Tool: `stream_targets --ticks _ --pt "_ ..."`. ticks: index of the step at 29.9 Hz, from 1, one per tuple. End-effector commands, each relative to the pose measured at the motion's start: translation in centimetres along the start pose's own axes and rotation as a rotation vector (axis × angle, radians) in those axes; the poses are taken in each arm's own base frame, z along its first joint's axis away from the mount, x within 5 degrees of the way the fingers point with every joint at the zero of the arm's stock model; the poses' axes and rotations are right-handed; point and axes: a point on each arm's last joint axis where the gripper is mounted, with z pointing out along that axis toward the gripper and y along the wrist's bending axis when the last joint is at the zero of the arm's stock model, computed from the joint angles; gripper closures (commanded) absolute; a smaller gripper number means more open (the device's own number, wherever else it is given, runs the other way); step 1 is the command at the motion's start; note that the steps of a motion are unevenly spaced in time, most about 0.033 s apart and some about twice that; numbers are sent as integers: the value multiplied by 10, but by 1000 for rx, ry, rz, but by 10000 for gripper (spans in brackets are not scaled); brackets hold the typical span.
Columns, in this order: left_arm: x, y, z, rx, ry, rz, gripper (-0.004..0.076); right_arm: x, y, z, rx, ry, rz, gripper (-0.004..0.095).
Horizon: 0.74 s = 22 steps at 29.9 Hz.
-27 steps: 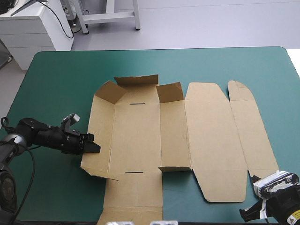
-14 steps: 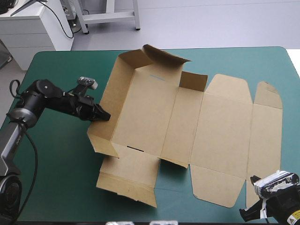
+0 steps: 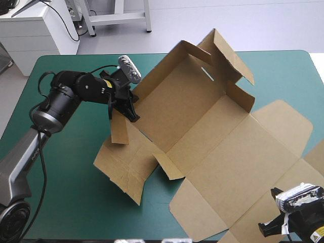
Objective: Fold the box
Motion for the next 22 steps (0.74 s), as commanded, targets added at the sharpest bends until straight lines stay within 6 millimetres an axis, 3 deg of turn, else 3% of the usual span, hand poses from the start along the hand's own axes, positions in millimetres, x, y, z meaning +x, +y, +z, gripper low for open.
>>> stream_targets --ticks 1,6,11,22 --pt "-26 -12 -8 -110 -75 199 731 -13 -3 -4 30 -83 7 923" --pt "-43 -35 21 -190 -31 448 731 -13 -3 -4 31 -86 7 923" --pt "-59 -49 34 -262 -83 598 731 -13 -3 -4 32 -89 7 923" --pt "-66 -49 23 -372 -83 734 731 -16 -4 -4 43 -118 8 923"
